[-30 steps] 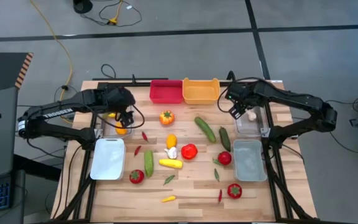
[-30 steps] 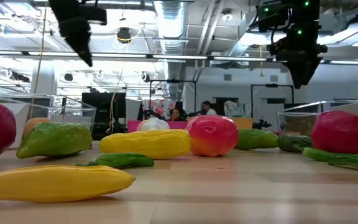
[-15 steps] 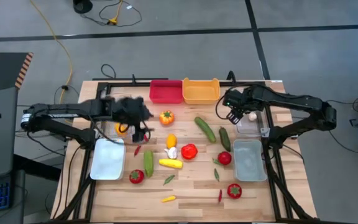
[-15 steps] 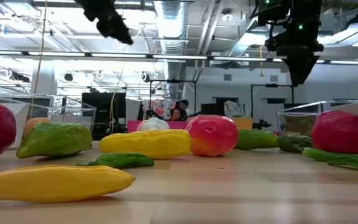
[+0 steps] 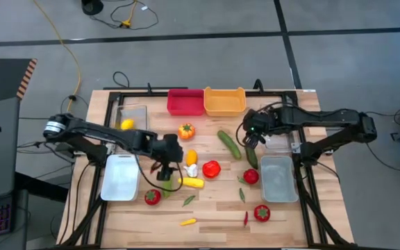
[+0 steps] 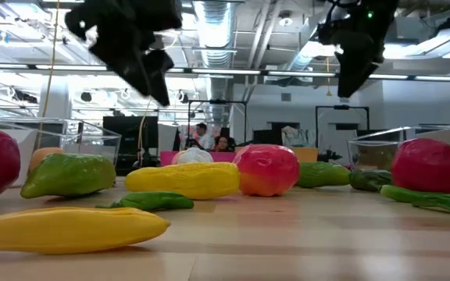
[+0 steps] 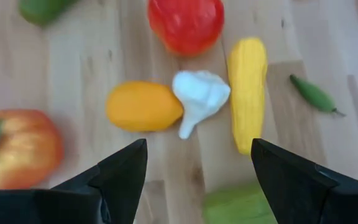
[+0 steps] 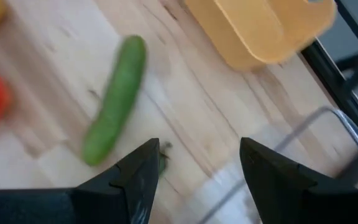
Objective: Sort produce into baskets
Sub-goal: Put the white garlic into the right transparent bin
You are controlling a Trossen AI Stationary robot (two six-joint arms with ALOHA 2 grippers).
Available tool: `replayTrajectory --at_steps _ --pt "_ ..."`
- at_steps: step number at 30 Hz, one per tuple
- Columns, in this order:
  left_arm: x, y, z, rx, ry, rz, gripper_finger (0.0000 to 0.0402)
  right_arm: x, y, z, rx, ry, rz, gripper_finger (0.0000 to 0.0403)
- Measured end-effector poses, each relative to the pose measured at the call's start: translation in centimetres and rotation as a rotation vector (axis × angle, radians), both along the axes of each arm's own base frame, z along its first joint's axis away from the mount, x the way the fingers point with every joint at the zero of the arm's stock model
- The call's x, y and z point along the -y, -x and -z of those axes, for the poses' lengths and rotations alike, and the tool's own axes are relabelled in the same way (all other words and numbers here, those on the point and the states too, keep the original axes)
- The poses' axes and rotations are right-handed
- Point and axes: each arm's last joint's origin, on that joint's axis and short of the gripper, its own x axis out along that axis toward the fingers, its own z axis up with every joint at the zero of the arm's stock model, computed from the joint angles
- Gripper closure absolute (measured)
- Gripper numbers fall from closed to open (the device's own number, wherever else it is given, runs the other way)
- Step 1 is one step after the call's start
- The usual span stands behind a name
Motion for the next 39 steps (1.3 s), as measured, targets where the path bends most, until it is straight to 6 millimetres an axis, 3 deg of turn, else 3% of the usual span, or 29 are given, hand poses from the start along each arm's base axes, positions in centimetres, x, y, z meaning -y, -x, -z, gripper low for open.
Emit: replayTrajectory --at_steps 6,13,21,39 --pt "0.2 -1.7 3.4 -0.105 0.0 -0.019 0.0156 -1.9 -0.9 -0.3 0.08 0.004 -0.087 0.0154" --pt "0.3 -2.9 5.9 -0.153 -0.003 -0.025 0.0197 -3.8 -1.4 -0.5 0.132 0.002 -0.163 0.0154" --pt "0.4 -3.9 7.3 -0.135 0.002 -0.033 0.022 -5.0 -1.7 -0.7 0.184 -0.001 -0.213 0.0154" --pt "0.5 -5.4 8.7 -0.072 0.005 -0.042 0.0222 -6.6 -2.2 -1.1 0.257 -0.008 -0.275 0.0154"
